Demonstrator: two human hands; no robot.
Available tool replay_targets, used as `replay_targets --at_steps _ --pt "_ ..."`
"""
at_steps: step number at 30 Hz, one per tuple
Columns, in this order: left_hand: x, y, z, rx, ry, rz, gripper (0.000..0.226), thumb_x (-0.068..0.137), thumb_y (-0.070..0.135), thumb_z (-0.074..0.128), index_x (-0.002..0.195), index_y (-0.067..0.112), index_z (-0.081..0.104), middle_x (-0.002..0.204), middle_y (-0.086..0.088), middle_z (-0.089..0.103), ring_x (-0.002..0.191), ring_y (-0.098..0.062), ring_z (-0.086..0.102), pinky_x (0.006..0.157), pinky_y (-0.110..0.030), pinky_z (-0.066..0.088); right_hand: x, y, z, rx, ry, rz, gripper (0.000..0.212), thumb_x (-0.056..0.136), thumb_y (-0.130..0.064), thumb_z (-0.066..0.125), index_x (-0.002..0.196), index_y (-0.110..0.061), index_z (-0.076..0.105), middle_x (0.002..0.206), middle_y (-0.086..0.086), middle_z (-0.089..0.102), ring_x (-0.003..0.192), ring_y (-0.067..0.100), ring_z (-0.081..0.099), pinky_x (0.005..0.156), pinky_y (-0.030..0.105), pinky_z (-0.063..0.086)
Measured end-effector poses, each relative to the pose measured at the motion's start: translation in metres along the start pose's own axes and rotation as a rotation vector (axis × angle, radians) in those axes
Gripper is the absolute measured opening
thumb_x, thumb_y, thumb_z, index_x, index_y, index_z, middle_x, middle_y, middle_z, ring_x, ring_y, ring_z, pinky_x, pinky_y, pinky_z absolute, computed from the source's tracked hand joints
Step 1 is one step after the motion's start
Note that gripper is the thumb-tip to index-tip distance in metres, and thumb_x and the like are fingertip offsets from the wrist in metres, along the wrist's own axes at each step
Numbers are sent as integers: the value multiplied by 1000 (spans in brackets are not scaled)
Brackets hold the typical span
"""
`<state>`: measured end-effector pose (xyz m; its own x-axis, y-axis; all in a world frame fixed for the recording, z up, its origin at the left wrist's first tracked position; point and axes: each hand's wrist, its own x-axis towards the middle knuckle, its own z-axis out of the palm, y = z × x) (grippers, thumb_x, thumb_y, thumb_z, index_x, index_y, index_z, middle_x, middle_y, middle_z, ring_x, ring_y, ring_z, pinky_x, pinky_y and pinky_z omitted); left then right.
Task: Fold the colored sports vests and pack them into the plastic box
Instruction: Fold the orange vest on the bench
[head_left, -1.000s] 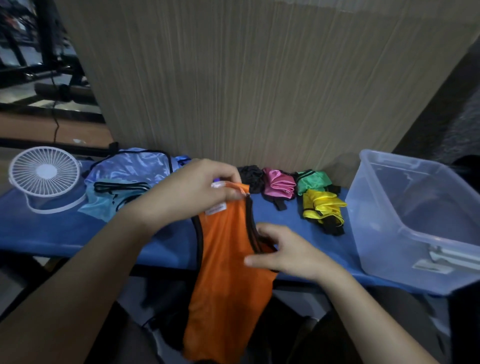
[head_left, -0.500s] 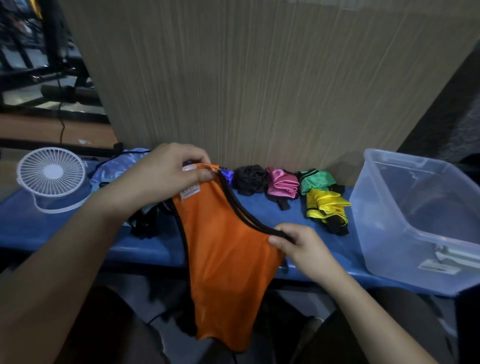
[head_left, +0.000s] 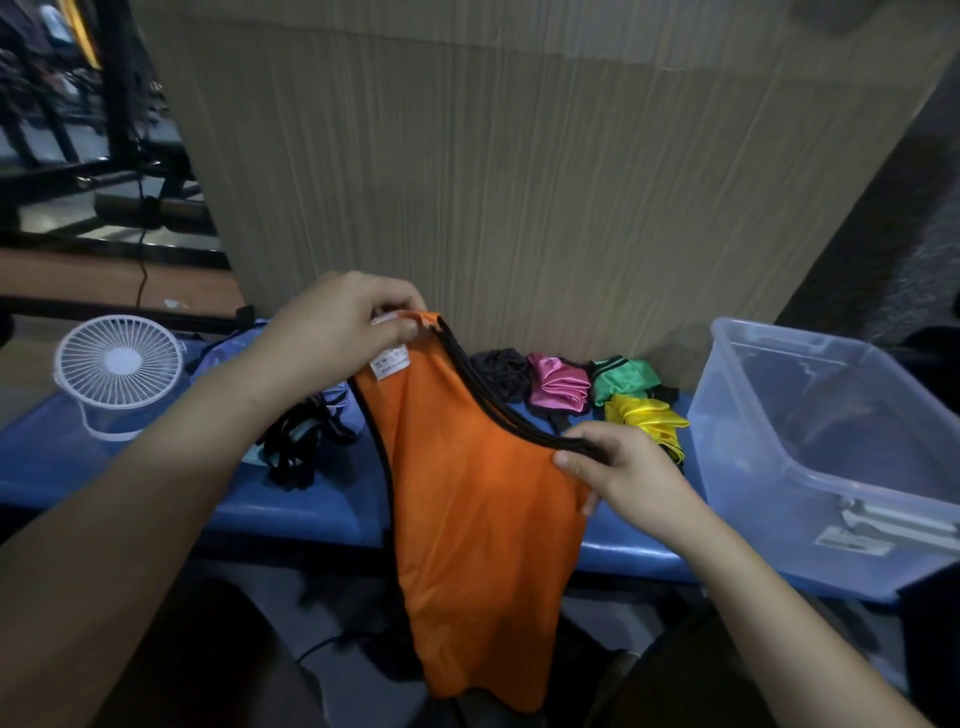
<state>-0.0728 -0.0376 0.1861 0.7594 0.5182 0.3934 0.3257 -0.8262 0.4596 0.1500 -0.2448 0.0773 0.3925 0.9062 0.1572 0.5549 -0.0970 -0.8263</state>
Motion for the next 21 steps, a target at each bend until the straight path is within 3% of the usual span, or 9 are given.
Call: replay_targets --at_steps 4,8,13,16,18,21 --pt "22 12 -18 46 67 45 3 88 25 72 85 27 74 75 4 69 73 -8 62 67 -29 45 13 -16 -13 -32 29 -16 8 94 -14 69 90 -20 71 74 -4 69 57 33 69 65 52 59" --pt "52 19 -33 117 150 83 8 85 30 71 89 25 75 77 2 69 80 -18 64 71 -33 49 31 -38 -26 -41 115 -50 10 94 -10 68 90 -18 71 79 1 69 61 39 69 60 44 60" --pt "93 25 -47 150 198 82 8 85 20 72 92 17 77 78 1 68 84 -17 64 70 -26 41 64 -49 -39 -52 183 -31 4 93 -12 69 91 -16 70 85 7 72 55 33 70 63 56 58" --pt "114 26 -46 113 204 51 7 85 18 74 90 14 77 82 -1 71 84 -15 64 68 -24 41 84 -53 -49 -28 202 -6 6 92 -11 69 88 -16 70 83 12 72 49 34 67 53 50 57" --pt "128 22 -42 67 216 7 0 84 18 75 84 18 75 79 -1 73 75 -12 66 59 -14 42 97 -52 -54 -42 210 11 7 92 -12 70 86 -16 70 79 8 72 45 34 65 50 44 53" --pt "146 15 -37 -26 198 -44 15 86 14 71 74 23 69 60 1 71 61 -2 67 51 -7 40 121 -44 -59 25 216 42 8 90 -10 72 84 -15 71 79 2 70 49 35 67 59 54 58"
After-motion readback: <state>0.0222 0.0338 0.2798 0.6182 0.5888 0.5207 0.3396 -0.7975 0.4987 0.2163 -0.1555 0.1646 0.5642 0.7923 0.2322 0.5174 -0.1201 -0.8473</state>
